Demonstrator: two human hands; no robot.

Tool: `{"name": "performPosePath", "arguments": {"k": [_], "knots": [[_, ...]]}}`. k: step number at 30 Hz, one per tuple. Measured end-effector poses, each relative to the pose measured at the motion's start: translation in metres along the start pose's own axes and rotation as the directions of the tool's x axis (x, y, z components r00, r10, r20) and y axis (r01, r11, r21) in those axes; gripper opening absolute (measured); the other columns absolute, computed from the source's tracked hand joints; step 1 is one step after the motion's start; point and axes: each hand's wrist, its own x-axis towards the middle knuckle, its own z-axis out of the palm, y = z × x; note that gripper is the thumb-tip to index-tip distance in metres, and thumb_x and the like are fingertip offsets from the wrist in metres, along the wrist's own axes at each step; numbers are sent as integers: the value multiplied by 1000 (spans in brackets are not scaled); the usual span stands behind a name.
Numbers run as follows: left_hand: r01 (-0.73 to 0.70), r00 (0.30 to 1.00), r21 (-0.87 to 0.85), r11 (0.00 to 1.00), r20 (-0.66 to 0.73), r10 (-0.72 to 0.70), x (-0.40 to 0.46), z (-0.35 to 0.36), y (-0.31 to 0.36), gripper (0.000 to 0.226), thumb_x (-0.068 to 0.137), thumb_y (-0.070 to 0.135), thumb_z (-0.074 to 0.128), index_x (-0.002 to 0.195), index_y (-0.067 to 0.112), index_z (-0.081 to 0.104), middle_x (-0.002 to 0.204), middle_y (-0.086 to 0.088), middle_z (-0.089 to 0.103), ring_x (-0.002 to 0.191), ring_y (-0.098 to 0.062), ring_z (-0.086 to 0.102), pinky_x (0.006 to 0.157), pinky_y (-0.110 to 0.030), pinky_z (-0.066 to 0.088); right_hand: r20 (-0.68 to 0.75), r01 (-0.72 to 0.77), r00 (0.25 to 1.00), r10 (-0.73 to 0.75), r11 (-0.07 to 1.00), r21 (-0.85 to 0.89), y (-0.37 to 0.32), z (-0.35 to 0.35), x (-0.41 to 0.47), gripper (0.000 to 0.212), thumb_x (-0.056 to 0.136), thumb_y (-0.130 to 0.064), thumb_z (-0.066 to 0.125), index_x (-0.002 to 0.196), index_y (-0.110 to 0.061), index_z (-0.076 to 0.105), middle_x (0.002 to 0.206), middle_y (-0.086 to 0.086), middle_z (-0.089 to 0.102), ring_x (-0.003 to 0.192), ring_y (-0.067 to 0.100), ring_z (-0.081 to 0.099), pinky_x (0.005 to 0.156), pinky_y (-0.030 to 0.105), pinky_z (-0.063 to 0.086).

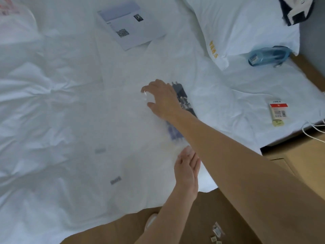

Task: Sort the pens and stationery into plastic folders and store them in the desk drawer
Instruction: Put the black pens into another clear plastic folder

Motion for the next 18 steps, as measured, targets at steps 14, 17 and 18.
{"name": "performPosePath", "arguments": {"k": [14,17,18], "knots": [[-62,993,218,974,111,39,-5,-2,27,37,102,30,39,110,5,64,106,-13,70,100,-24,67,96,-39,50,143,-208,970,195,974,87,29,-5,-86,58,93,-16,51,145,-27,31,155,-1,22,144,15,13,117,34,6],[-88,975,405,910,221,-4,-20,11,22,30,102,25,41,109,7,64,102,-10,72,94,-22,70,88,-34,55,67,-238,971,231,964,121,35,-23,-105,54,93,-17,53,144,-24,35,153,1,28,141,16,22,115,30,13],[-111,969,442,890,246,-1,-24,18,21,28,101,23,41,110,9,63,104,-9,72,94,-20,70,86,-33,55,46,-260,966,256,956,136,40,-31,-114,54,93,-17,54,144,-23,36,152,1,29,140,16,24,115,30,14]]}}
